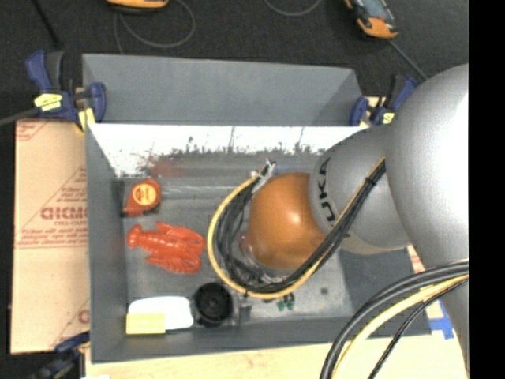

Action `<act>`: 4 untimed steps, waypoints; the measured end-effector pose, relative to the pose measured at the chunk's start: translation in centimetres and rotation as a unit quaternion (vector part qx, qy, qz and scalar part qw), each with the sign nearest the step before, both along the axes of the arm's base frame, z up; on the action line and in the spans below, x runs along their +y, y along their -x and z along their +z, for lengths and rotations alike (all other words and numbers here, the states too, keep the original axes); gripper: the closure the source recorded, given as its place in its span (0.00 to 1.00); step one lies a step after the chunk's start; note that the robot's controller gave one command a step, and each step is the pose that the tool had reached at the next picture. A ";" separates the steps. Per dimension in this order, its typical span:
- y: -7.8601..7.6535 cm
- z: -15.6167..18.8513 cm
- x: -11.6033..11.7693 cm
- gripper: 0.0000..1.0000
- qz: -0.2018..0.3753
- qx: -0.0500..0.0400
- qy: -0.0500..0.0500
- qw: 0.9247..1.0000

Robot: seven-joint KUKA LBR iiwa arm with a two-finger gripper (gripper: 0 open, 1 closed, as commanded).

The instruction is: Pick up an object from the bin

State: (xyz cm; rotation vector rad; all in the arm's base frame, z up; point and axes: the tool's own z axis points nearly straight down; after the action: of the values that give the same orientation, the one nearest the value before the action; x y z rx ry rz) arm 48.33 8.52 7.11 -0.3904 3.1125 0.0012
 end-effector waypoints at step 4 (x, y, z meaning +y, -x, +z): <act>-1.1 3.4 0.9 0.00 -0.010 -0.001 0.000 1.000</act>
Offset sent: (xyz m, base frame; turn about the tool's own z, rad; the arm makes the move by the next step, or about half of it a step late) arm 0.0000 0.0000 0.0000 0.0000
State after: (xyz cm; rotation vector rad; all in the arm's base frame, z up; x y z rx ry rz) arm 49.43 9.42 10.53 -0.3575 3.1140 0.0015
